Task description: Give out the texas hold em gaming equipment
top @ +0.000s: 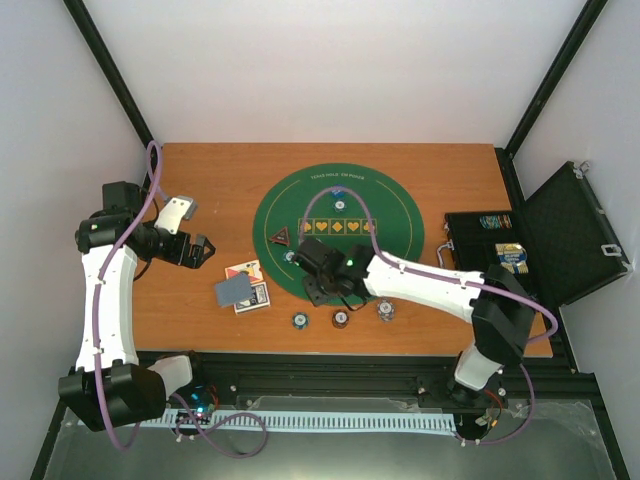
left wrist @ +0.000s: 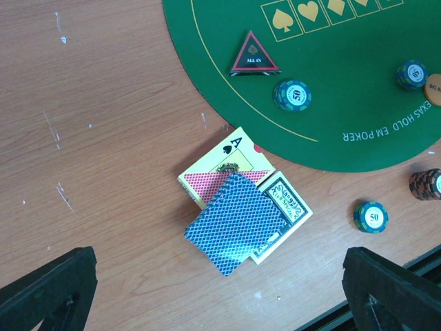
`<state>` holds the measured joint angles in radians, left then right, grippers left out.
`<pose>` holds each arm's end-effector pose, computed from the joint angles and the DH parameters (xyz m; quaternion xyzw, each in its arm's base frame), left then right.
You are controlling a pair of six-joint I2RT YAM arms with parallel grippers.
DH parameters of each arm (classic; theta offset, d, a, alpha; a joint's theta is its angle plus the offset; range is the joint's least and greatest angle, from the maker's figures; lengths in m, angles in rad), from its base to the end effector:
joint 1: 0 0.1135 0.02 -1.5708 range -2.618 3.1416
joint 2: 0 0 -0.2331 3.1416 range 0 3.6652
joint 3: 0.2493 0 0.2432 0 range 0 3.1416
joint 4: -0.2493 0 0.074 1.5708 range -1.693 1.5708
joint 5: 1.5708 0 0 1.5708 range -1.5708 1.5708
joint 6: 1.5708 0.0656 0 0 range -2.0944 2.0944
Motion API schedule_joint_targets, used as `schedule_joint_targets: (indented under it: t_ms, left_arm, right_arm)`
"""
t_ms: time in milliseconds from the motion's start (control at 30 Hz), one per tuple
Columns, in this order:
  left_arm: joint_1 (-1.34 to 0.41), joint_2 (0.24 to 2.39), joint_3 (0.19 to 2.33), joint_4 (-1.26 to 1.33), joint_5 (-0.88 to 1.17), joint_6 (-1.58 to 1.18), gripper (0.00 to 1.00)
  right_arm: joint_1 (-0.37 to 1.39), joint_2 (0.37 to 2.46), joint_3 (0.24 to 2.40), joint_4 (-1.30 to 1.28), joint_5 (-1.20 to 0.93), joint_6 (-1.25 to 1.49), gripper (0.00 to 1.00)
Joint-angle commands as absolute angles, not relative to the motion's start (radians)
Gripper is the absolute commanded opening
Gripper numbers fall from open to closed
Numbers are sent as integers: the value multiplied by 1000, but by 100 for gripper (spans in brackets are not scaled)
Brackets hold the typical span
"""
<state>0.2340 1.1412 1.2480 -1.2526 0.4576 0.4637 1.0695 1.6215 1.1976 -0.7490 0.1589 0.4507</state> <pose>0.2067 0.0195 0.2892 0.1566 0.9403 -0.1381 0.2688 0.1653 0.2801 0.1761 -0.2826 0.9356 0.0794 0.1964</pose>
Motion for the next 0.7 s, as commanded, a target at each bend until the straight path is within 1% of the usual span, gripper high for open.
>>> schedule_joint_targets:
  t_ms: [0,100,267,400,533,667]
  left_arm:
    - [239,1128,1290,-1257,460,466,100]
    - [239,1131,1299,-1261,463,466,100]
    - [239,1137,1310,-1266,483,459,100]
    - [239,1138,1304,-1264,491,459,100]
    - [239,1142,1297,-1260,490,462,100]
    - [239,1140,1287,-1256,491,468,100]
  right_arm:
    - [1030,1719,1350,-782,202,375,18]
    - [977,1818,1471,-778,195,337,18]
    - [891,2034,1751,-803,186,281,17]
    - [843,2191,1914,-826,166,267,16]
    - [811,2306,2008,-842,141,267,15]
    - [798,2360,2033,-835,121,267,15]
